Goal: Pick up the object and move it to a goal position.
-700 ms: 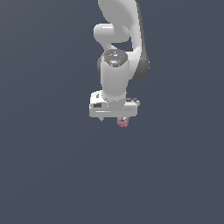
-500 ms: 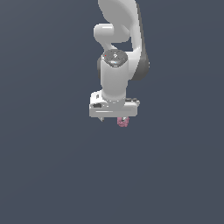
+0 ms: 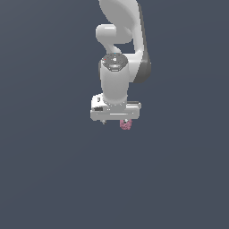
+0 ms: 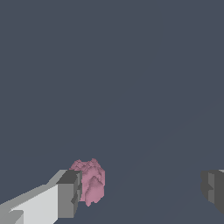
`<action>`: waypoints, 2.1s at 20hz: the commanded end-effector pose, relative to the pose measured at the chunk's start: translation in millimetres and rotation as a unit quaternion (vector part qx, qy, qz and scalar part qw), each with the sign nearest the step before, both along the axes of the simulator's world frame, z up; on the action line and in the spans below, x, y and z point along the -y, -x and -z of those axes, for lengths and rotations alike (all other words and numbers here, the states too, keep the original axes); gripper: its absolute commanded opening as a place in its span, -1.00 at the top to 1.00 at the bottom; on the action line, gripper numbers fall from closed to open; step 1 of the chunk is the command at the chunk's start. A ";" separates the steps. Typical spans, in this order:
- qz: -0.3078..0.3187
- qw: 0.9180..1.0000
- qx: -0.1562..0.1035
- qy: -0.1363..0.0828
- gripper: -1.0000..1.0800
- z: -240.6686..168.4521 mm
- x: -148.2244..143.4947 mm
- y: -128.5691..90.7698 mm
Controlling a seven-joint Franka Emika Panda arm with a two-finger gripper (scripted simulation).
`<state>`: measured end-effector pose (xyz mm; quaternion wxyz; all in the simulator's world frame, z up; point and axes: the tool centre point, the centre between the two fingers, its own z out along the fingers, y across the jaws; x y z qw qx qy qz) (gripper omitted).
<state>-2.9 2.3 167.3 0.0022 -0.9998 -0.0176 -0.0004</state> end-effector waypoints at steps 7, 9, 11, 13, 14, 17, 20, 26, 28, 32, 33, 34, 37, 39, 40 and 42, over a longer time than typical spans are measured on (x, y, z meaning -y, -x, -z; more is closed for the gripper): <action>0.022 1.000 0.000 0.000 -0.92 2.5 -3.0 2.1; 0.034 0.999 0.000 -0.001 -0.92 3.8 -4.4 3.1; 0.047 0.999 -0.001 -0.001 -0.92 5.4 -6.0 4.4; 0.063 0.998 -0.001 -0.001 -0.92 7.2 -7.9 5.9; 0.072 0.997 -0.001 -0.001 -0.92 8.2 -8.9 6.7; 0.102 0.995 -0.001 -0.001 -0.92 11.6 -12.4 9.6; 0.137 0.991 -0.002 -0.001 -0.92 15.5 -16.3 13.0; 0.210 0.978 -0.003 -0.002 -0.92 23.5 -24.2 20.4; 0.234 0.972 -0.003 -0.002 -0.92 26.2 -26.8 22.9; 0.282 0.959 -0.003 -0.002 -0.92 31.3 -31.7 28.0; 0.294 0.956 -0.004 -0.002 -0.92 32.6 -32.9 29.3; 0.306 0.952 -0.004 -0.002 -0.92 33.8 -34.0 30.6; 0.341 0.940 -0.004 -0.002 -0.92 37.6 -37.5 34.6; 0.364 0.931 -0.004 -0.001 -0.92 40.0 -39.7 37.3; 0.376 0.927 -0.004 -0.001 -0.92 41.2 -40.8 38.6; 0.399 0.917 -0.004 -0.001 -0.92 43.7 -42.9 41.3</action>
